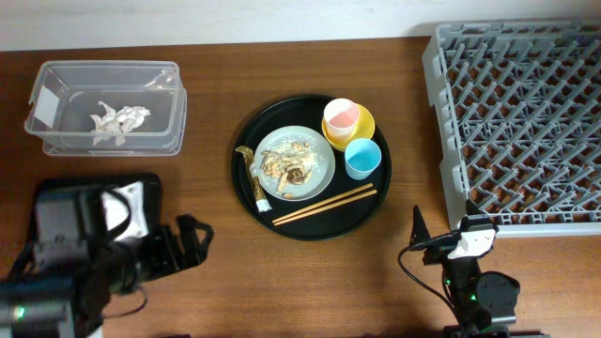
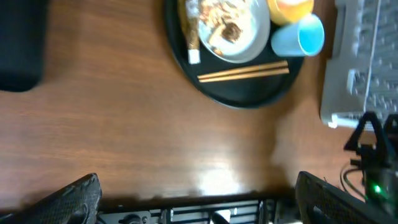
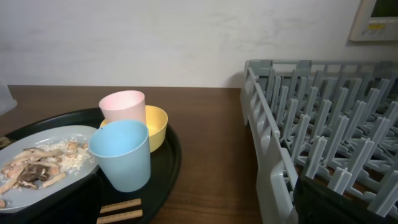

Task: Sort waste into correct bins and load items into the dishwasher rack
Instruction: 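Move the left gripper back toward the gold snack wrapper, then grasp the gold snack wrapper beside the plate with the left gripper, then carry the wrapper left and release it into the clear bin, then reach the left gripper to the rim of the grey plate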

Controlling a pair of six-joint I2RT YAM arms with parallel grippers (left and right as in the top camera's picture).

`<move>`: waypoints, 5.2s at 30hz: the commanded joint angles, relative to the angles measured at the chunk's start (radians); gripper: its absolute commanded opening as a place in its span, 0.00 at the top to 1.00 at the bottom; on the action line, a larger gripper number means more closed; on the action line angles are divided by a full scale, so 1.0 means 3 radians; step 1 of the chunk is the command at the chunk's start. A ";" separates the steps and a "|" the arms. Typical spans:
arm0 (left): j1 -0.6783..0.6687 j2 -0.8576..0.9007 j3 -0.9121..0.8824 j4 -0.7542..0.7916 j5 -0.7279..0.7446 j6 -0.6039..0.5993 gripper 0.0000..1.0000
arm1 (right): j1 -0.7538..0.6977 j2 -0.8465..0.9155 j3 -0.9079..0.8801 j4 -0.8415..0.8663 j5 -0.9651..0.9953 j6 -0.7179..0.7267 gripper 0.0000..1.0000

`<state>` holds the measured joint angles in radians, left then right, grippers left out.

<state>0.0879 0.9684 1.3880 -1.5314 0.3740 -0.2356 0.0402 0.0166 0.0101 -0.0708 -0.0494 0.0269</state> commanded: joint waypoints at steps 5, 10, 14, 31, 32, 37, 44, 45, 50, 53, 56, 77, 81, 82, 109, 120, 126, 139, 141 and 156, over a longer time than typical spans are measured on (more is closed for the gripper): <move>-0.0299 0.0262 -0.0032 0.0094 0.0103 -0.0530 0.09 | 0.0018 -0.0013 -0.0015 -0.0017 0.0019 0.0022 0.02; -0.0515 0.0470 -0.0045 0.0287 0.0074 -0.0537 0.09 | 0.0018 -0.0013 -0.0015 -0.0017 0.0019 0.0022 0.02; -0.0988 0.0912 -0.0045 0.0551 -0.0546 -0.1108 0.29 | 0.0018 -0.0013 -0.0015 -0.0017 0.0019 0.0022 0.02; -0.1649 0.2617 -0.0045 0.1677 -0.1361 -0.1598 0.33 | 0.0018 -0.0013 -0.0015 -0.0017 0.0019 0.0022 0.02; -0.1642 0.2669 -0.0045 0.1756 -0.1363 -0.1596 0.33 | 0.0018 -0.0013 -0.0015 -0.0017 0.0019 0.0022 0.02; -0.1637 0.2902 -0.0045 0.2005 -0.1514 -0.1597 0.34 | 0.0018 -0.0013 -0.0015 -0.0017 0.0019 0.0022 0.02; -0.1563 0.3190 -0.0045 0.2129 -0.1738 -0.1783 0.39 | 0.0018 -0.0013 -0.0015 -0.0017 0.0019 0.0022 0.02; -0.1523 0.3212 -0.0045 0.2163 -0.1676 -0.1781 0.42 | 0.0018 -0.0013 -0.0015 -0.0017 0.0019 0.0022 0.01; -0.1439 0.3236 -0.0045 0.2229 -0.1620 -0.1768 0.46 | 0.0018 -0.0013 -0.0015 -0.0017 0.0019 0.0022 0.02; -0.1442 0.3267 -0.0045 0.2272 -0.1624 -0.1768 0.49 | 0.0018 -0.0013 -0.0015 -0.0017 0.0019 0.0022 0.02; -0.1442 0.3361 -0.0045 0.2309 -0.1609 -0.1769 0.51 | 0.0018 -0.0013 -0.0015 -0.0017 0.0019 0.0022 0.02; -0.1442 0.3040 0.0014 0.2230 -0.1548 -0.1769 0.92 | 0.0018 -0.0013 -0.0015 -0.0017 0.0019 0.0022 0.01; -0.1439 0.2948 0.0014 0.2181 -0.1546 -0.1769 0.91 | 0.0018 -0.0013 -0.0015 -0.0017 0.0018 0.0022 0.02; -0.1439 0.2944 0.0014 0.2176 -0.1548 -0.1769 0.91 | 0.0018 -0.0013 -0.0015 -0.0017 0.0019 0.0022 0.02; 0.0278 0.2466 0.0177 0.3709 -0.1902 -0.1773 0.96 | 0.0018 -0.0013 -0.0015 -0.0017 0.0019 0.0022 0.02; 0.0502 0.2809 0.0177 0.4332 -0.1897 -0.1771 0.26 | 0.0018 -0.0013 -0.0015 -0.0017 0.0019 0.0022 0.02; 0.0547 0.2482 0.0177 0.4097 -0.1459 -0.1770 0.05 | 0.0018 -0.0013 -0.0015 -0.0017 0.0019 0.0022 0.02; 0.0496 0.0760 0.0177 0.1083 -0.0670 -0.1757 0.01 | 0.0018 -0.0013 -0.0015 -0.0017 0.0019 0.0022 0.02; 0.0395 0.0649 0.0177 0.0824 -0.0655 -0.1568 0.01 | 0.0018 -0.0013 -0.0015 -0.0017 0.0019 0.0022 0.02; -0.1321 0.0647 0.0034 0.0645 -0.0357 -0.0656 0.01 | 0.0018 -0.0013 -0.0015 -0.0017 0.0019 0.0022 0.02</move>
<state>-0.2123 1.1408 1.4281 -1.3773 0.2527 -0.4698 0.0402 0.0166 0.0101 -0.0708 -0.0494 0.0261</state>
